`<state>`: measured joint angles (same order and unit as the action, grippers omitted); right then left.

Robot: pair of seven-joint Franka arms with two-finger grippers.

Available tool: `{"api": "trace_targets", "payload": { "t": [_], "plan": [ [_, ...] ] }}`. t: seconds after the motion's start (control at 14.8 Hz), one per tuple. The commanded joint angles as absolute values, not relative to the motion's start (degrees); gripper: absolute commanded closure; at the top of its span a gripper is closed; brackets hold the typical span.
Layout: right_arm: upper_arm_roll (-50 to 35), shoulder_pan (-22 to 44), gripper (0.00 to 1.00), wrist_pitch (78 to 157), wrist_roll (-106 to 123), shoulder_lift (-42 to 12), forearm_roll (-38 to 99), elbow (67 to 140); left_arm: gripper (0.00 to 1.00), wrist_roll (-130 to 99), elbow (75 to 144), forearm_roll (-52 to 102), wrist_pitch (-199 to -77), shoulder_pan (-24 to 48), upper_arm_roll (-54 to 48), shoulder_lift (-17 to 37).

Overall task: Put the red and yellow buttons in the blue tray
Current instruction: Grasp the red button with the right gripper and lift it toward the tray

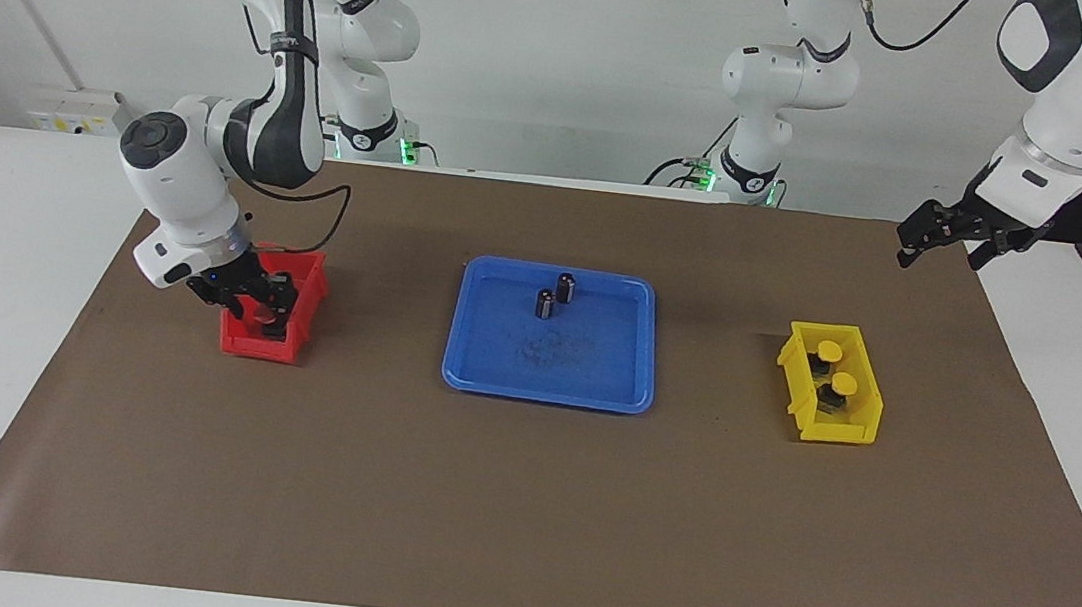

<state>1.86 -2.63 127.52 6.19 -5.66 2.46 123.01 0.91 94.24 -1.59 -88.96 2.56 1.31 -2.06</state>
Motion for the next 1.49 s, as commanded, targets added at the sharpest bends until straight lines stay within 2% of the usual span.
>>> {"api": "trace_targets", "payload": {
  "t": [0.0, 0.14, 0.27, 0.34, 0.41, 0.74, 0.95, 1.15, 1.29, 1.42],
  "plan": [
    [1.5, -3.2, 0.36, 129.4, 7.8, -4.0, 3.1, 125.3, 0.00, 0.3, 96.4, -2.9, -88.7, 2.1, 0.9, -3.8],
    [1.5, -3.2, 0.46, 130.3, 8.3, -3.8, 3.1, 126.3, 0.00, 0.4, 96.5, -2.8, -89.0, 2.1, 1.0, -3.9],
    [1.5, -3.1, 0.72, 130.1, 8.8, -3.8, 3.1, 126.3, 0.00, 0.5, 96.8, -2.9, -89.1, 2.0, 1.1, -4.2],
    [1.5, -3.2, 0.82, 129.6, 8.8, -3.9, 3.1, 125.9, 0.00, 0.6, 96.8, -2.8, -89.1, 2.0, 1.1, -4.2],
    [1.5, -3.3, 0.86, 128.4, 8.8, -4.1, 3.1, 124.5, 0.00, 0.5, 96.9, -2.9, -89.2, 2.0, 1.2, -4.2],
    [1.2, -2.4, 0.86, 107.0, 8.3, -6.1, -0.3, 105.3, 0.00, 0.4, 96.9, -2.9, -89.4, 2.0, 1.2, -4.2],
    [1.2, 3.6, 0.83, 97.6, 0.7, -9.8, -0.5, 93.3, 0.00, 0.6, 96.9, -2.9, -90.5, 2.1, 1.3, -4.1],
    [1.2, 14.0, 0.83, 99.6, -16.5, -13.3, 0.1, 87.7, 0.00, 0.6, 96.9, -3.0, -90.7, 2.5, 1.2, -4.0],
    [1.1, 22.5, 0.83, 107.2, -28.9, -15.5, 1.1, 87.7, 0.00, 0.7, 97.0, -3.0, -90.8, 2.3, 1.2, -4.1],
    [1.0, 27.2, 0.83, 111.3, -35.7, -19.6, 0.7, 87.6, 0.00, 0.7, 97.1, -3.0, -91.0, 2.2, 1.2, -4.1]
  ]
}}
